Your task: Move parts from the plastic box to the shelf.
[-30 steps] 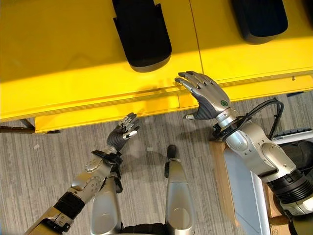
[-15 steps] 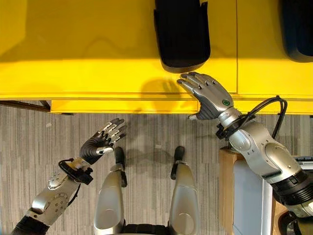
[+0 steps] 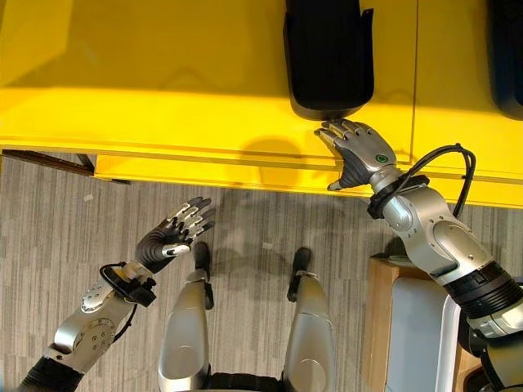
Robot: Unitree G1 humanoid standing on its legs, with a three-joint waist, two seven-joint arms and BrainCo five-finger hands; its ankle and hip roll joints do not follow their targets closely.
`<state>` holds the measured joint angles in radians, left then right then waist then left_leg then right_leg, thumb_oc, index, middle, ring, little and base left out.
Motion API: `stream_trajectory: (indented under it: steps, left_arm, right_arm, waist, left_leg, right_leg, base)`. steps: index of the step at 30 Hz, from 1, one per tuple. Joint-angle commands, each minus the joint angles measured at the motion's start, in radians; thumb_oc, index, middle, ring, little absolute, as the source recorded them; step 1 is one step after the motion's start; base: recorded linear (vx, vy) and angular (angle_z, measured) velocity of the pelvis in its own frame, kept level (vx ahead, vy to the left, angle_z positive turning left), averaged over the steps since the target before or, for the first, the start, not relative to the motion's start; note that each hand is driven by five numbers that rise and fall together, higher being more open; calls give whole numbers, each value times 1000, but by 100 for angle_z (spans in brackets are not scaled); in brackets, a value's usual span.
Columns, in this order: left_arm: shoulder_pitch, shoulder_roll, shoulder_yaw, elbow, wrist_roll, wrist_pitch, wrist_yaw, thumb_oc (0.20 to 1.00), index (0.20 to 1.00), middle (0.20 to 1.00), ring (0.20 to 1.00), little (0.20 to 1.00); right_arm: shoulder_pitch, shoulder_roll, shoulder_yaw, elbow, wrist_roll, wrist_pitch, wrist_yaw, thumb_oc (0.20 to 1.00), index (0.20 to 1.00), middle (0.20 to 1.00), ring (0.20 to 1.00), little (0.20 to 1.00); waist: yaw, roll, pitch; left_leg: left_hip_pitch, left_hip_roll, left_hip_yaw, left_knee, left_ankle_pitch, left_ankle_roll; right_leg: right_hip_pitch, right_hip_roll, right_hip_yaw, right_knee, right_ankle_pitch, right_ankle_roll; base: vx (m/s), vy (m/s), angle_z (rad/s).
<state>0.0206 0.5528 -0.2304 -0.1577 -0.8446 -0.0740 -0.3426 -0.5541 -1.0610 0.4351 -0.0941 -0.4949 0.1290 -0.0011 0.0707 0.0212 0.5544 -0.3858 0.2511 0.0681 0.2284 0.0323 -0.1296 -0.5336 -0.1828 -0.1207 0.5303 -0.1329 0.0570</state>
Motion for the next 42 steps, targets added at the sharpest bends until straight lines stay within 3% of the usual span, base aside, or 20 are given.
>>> stream_trajectory:
  steps: [1,13,42]
  left_arm:
    - [42,-7,17,-84,-8,-21,-9,1000,1000,1000,1000,1000]
    - [47,-7,22,-83,4,13,-29,1000,1000,1000,1000,1000]
    - [50,-16,8,-90,18,41,-54,1000,1000,1000,1000,1000]
  right_arm:
    - [-24,47,-5,50,-4,60,30,1000,1000,1000,1000,1000]
    - [-132,54,32,141,-30,30,23,1000,1000,1000,1000,1000]
    - [-283,121,77,178,-39,71,53,1000,1000,1000,1000,1000]
  waist:
    - [-6,-13,-34]
    - [22,-14,-34]
    - [52,7,-34]
  left_leg:
    - [-29,-48,36,18,19,55]
    - [-25,-51,25,19,19,53]
    - [-11,-64,10,22,14,56]
  right_leg:
    - [55,63,-62,11,-38,-30]
    - [67,63,-79,21,-46,-33]
    - [82,53,-87,35,-54,-31]
  base:
    - [9,-52,6]
    - [12,-19,4]
    - [0,0,0]
